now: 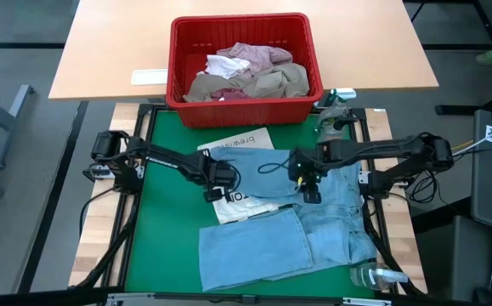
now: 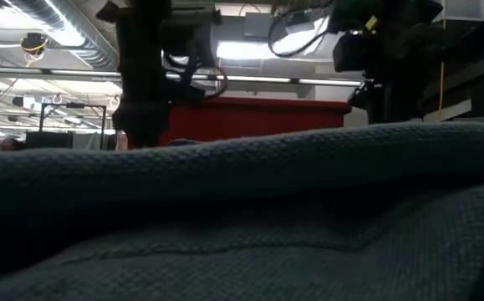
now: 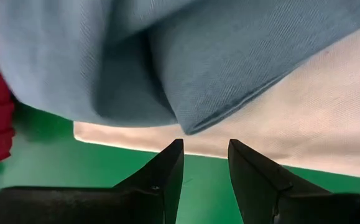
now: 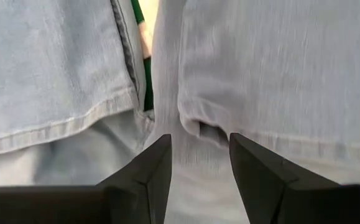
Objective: Fold laundry
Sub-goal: Fold the light blue pants
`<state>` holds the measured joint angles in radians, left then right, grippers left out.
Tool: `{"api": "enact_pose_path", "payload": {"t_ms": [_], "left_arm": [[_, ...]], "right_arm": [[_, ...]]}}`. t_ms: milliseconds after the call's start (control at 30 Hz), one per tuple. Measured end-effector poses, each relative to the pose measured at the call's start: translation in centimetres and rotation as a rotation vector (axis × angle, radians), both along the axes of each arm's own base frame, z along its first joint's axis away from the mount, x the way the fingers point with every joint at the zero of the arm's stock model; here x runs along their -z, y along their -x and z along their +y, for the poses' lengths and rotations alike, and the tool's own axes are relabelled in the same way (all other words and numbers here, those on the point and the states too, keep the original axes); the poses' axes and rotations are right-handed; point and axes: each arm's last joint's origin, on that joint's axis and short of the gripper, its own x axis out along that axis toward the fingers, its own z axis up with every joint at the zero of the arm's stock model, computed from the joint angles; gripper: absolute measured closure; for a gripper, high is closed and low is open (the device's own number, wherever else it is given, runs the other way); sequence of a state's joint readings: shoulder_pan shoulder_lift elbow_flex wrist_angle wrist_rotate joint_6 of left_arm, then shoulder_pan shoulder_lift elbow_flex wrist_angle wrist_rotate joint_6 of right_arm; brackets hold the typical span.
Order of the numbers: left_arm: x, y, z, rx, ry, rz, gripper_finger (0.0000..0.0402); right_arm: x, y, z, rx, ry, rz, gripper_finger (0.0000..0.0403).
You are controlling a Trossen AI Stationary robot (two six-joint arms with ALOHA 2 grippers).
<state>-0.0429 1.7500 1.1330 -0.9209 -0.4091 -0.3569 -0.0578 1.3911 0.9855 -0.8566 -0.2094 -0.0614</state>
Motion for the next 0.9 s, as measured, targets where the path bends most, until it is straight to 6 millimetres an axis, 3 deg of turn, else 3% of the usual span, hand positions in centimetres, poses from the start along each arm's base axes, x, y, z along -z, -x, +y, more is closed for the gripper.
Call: {"api": "enact_pose_path", "payload": {"t_ms": [300,733,900], "left_arm": [[0.6,-0.1,0.1,-0.002,-0.026,-0.037,0.0281],[0.1,0.0,-2.0,0.068,-0.179,-0.064,0.0281],[0.0,-0.2,-1.9,0.065,-0.225,-0.086,0.0281]], "right_arm": [[-0.1,-0.5,2.1,-0.057,0.124,-0.051,0.0242],[-0.1,-0.5,2.1,-0.049,0.156,-0.051,0.0242],[-0.1,-0.5,2.1,-0.049,0.157,-0.054,0.0242]]}}
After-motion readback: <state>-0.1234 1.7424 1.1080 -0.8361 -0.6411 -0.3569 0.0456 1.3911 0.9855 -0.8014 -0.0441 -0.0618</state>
